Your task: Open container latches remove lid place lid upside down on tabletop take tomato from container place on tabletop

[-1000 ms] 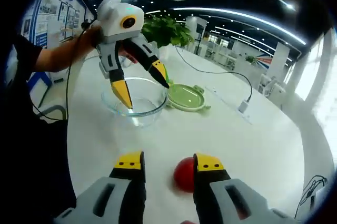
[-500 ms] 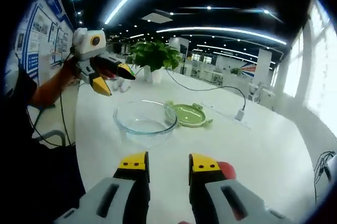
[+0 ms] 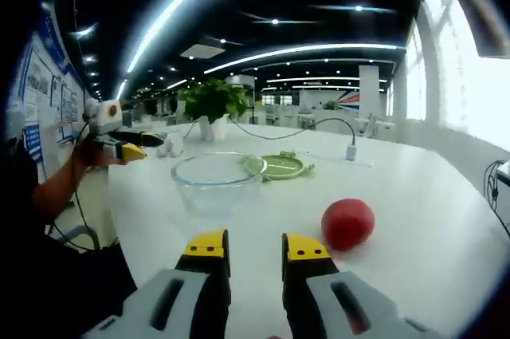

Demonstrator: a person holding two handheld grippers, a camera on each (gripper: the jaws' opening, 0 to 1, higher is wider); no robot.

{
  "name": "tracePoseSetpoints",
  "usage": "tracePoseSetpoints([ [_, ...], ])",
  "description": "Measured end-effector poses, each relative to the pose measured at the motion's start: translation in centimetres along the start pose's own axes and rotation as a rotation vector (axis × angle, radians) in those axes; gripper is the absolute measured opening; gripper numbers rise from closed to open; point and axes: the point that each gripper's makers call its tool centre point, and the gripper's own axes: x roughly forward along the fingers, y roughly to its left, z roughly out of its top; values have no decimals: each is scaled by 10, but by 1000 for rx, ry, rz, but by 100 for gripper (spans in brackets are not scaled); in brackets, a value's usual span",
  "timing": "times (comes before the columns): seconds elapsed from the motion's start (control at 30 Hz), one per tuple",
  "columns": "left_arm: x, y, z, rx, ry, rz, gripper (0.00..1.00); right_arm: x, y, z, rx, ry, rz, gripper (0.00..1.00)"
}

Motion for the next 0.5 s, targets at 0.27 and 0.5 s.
tracePoseSetpoints([
  [0.27,-23,-1,-26,-57,-64,59,28,-13,-3,-5,39,-92,-94,18],
  [0.5,-29,2,-40,-79,-62,86,26,-12,6,-1,54,-129,-77,9],
])
